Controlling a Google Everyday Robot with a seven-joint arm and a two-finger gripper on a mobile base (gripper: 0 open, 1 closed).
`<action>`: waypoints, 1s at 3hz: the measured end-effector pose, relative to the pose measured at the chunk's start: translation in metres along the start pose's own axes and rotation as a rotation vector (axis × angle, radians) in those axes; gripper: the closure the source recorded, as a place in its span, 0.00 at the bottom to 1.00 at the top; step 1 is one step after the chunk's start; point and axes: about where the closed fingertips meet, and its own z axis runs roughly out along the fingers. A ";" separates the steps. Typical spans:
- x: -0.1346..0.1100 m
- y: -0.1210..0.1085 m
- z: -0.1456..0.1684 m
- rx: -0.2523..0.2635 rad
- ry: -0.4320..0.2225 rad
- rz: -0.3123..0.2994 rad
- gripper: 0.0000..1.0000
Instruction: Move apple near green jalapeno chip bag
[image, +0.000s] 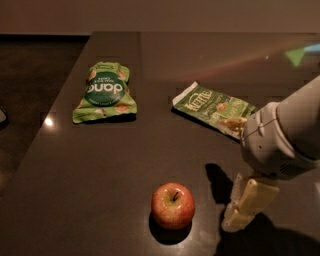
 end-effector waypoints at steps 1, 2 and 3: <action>-0.016 0.019 0.022 -0.017 -0.062 -0.006 0.00; -0.031 0.037 0.038 -0.045 -0.125 -0.011 0.00; -0.045 0.048 0.052 -0.064 -0.177 -0.017 0.00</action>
Offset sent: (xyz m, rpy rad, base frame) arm -0.0475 0.0738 -0.0409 0.2091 0.0509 0.0779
